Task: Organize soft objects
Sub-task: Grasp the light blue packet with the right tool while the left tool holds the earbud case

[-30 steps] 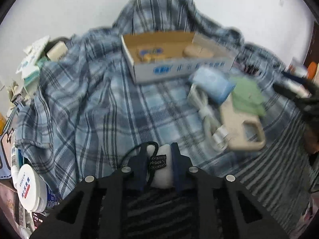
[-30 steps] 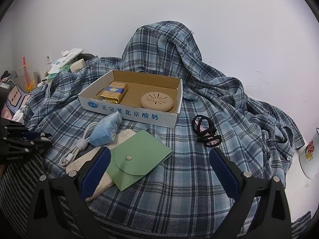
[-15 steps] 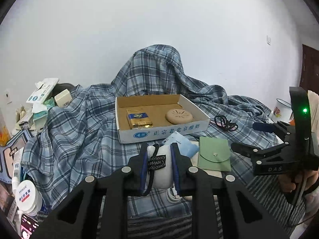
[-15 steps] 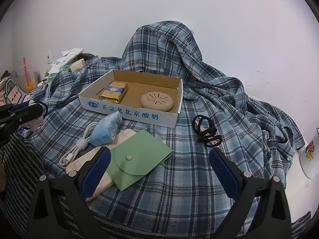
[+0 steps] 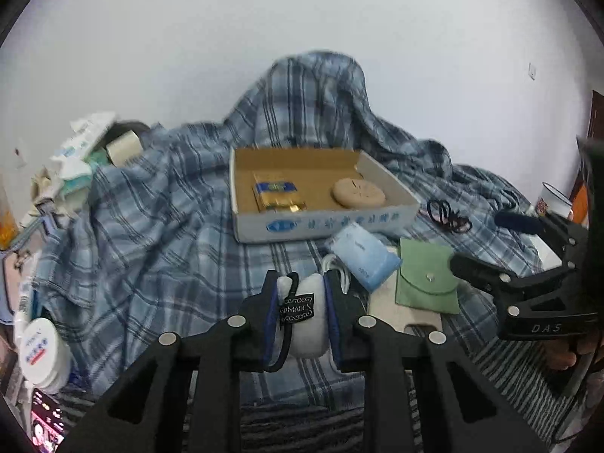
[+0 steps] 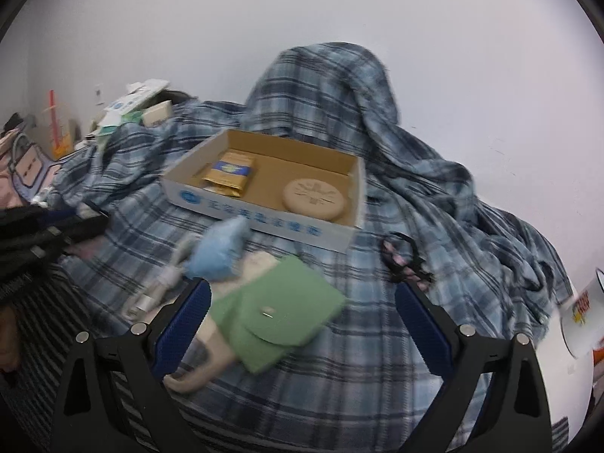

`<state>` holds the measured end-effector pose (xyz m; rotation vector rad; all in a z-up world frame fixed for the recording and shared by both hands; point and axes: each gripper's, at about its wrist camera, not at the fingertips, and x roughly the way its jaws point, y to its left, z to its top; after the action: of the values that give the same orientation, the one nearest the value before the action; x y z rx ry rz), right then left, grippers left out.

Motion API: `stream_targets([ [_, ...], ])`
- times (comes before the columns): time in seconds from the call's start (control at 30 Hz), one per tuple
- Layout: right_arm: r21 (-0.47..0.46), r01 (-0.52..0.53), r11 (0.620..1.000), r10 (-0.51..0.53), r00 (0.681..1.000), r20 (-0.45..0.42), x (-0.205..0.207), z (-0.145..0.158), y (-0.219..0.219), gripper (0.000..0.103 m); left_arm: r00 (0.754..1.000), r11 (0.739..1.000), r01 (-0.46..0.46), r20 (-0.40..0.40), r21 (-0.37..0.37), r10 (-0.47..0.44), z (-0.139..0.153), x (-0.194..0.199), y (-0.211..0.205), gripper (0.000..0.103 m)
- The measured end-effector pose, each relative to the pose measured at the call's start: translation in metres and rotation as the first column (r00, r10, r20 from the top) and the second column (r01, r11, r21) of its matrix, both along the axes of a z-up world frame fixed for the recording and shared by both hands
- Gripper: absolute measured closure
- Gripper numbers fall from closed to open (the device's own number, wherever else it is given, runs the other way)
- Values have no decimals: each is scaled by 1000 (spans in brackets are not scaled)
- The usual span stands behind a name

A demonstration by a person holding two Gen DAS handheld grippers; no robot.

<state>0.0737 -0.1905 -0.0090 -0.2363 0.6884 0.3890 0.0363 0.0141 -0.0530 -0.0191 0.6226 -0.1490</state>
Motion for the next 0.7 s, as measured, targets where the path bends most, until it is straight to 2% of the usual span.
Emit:
stream_targets([
  [0.1,-4,-39,999,39,999,-15,5,4,23,16,999,1000,-9,-34,-7,9,-4,6,2,79],
  [0.2,-6,-62,998,62,997,-49,15,-1,46,24,1000,1000,-18,-26,-15,17,-4,4,4,79],
  [0.47,-57,-108,992,100,986,-132,34,-29,81,33,999,998,-41,-1,-44,41,-1,0,12,78],
  [0.57,-89,-120,989,106,983,-150,37,-36,87,44,999,998,-40,-2,-45,40,0,0,11,78],
  [0.63,-100,-132,986,115,979,-166,39,-40,92,55,999,998,-40,-1,-45,40,0,0,11,78],
  [0.7,-112,-136,984,114,977,-181,41,-45,94,59,999,998,-40,-2,-45,40,-1,0,11,78],
])
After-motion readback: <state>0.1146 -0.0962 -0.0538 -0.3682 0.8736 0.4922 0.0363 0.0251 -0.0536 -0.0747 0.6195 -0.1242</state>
